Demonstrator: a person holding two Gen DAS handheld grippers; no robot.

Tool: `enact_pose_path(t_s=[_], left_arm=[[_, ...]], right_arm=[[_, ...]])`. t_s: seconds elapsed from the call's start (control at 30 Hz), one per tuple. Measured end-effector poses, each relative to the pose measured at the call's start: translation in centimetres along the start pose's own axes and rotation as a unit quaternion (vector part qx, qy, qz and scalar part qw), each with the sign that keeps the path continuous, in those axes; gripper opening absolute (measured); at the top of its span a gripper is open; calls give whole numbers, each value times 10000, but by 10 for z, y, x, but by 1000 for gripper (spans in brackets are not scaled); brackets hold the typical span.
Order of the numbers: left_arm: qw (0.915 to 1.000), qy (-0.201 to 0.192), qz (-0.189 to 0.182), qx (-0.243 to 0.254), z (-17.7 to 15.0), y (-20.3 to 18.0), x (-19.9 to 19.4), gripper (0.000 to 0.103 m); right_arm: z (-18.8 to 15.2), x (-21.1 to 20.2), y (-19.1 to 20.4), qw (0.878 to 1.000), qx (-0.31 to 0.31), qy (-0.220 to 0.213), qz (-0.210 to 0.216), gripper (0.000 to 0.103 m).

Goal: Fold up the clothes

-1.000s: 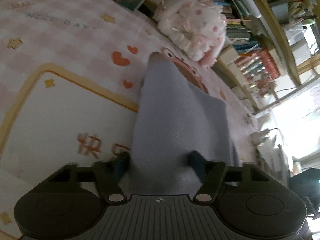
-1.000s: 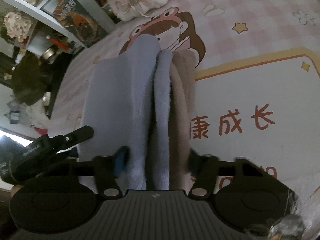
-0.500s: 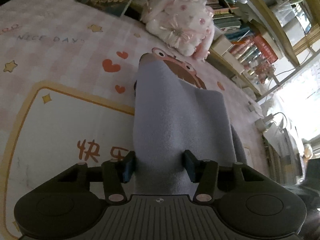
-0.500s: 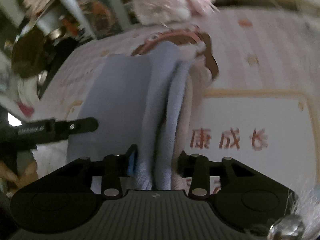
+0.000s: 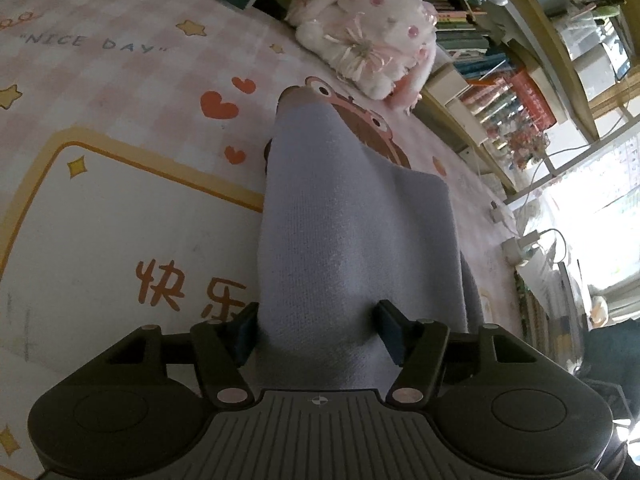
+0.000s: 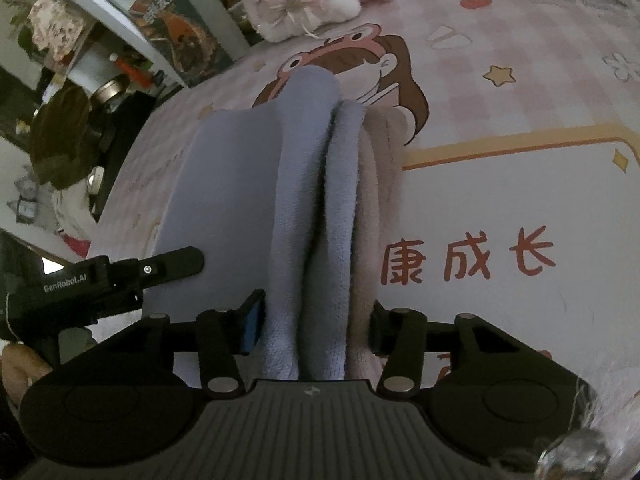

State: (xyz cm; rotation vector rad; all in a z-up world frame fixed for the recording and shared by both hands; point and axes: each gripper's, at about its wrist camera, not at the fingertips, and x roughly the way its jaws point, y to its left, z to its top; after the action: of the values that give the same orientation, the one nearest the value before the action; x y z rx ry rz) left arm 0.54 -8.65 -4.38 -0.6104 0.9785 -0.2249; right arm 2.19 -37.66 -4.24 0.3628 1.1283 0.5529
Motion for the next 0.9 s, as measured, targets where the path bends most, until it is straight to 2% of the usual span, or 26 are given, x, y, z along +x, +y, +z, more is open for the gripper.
enact_pose_path(t_s=[0.4,0.73,0.83,0.9], left_arm=[[9997,5,224,113,0,-10,0,67],[9997,-6,192,139,-1,-8,-1,67],[9997,-41,170,155,-2,-8,-2,64],[9997,-51,166,176,-2,-8,-2,59]], right_arm=[[1,0,1,9999,-122,51,-14,46],[-2,0,1,9999,-109,-15,-23,46],[-3,0,2,9999,-115,-35,-51,46],[-3,0,4,9998,-149,-39,-105,45]])
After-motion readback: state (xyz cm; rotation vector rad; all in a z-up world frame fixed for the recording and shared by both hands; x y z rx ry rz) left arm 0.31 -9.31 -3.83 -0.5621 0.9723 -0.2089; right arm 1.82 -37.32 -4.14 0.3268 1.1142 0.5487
